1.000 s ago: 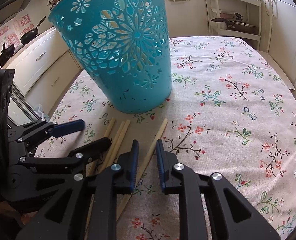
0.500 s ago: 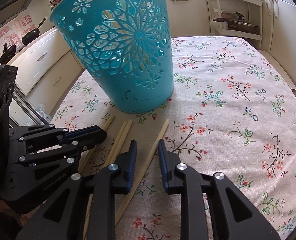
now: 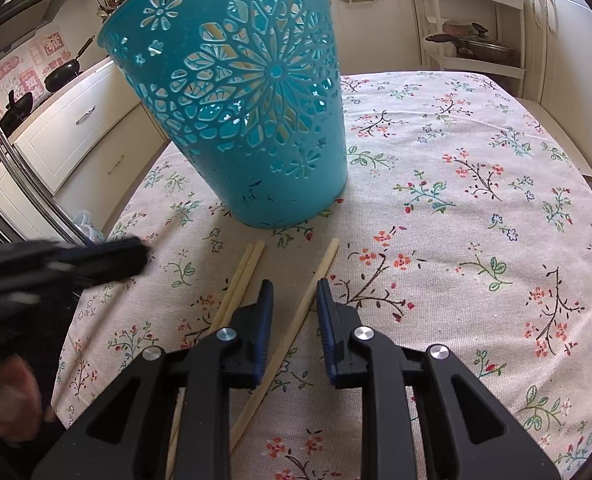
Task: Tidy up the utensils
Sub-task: 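Grasp a chopstick with the left tool, lift it over the basket, release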
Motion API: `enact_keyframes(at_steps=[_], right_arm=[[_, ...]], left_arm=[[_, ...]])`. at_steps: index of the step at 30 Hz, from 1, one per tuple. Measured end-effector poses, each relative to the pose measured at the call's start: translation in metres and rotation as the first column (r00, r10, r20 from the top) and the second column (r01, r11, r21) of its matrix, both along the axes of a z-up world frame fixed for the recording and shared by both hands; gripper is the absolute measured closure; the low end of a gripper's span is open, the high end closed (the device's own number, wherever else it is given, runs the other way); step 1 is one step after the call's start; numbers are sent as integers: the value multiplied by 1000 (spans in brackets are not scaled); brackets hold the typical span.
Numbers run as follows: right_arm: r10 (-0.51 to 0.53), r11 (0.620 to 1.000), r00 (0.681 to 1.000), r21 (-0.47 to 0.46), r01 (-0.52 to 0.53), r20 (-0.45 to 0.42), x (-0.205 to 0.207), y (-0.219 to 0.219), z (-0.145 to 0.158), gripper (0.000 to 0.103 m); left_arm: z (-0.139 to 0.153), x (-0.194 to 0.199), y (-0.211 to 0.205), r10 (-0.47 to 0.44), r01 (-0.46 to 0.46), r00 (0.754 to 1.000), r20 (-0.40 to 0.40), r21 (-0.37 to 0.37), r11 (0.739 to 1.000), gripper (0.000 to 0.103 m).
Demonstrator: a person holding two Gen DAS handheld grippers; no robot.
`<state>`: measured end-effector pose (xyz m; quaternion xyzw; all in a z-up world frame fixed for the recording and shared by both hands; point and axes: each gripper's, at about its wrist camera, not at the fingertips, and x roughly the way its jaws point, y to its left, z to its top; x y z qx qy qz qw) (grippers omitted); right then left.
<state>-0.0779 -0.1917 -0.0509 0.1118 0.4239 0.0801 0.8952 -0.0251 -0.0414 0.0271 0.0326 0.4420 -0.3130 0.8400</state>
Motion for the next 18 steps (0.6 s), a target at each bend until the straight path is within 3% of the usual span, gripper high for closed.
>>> enact_keyframes(at_steps=[5, 10, 14, 18], right_arm=[[9, 1000, 1000, -2, -9, 1, -1, -1, 0, 77], [11, 1000, 1000, -3, -11, 1, -1, -1, 0, 77], [14, 1000, 1000, -7, -14, 2, -2, 1, 0, 76], [17, 1000, 1000, -6, -17, 2, -1, 2, 0, 74]], left_arm=[[69, 0, 10, 2, 8, 996, 86, -117, 993, 98], [137, 29, 7, 97, -48, 975, 201, -236, 971, 98], [162, 61, -5, 171, -95, 955, 242, -296, 951, 98], [167, 92, -20, 240, -145, 934, 266, -333, 932, 98]])
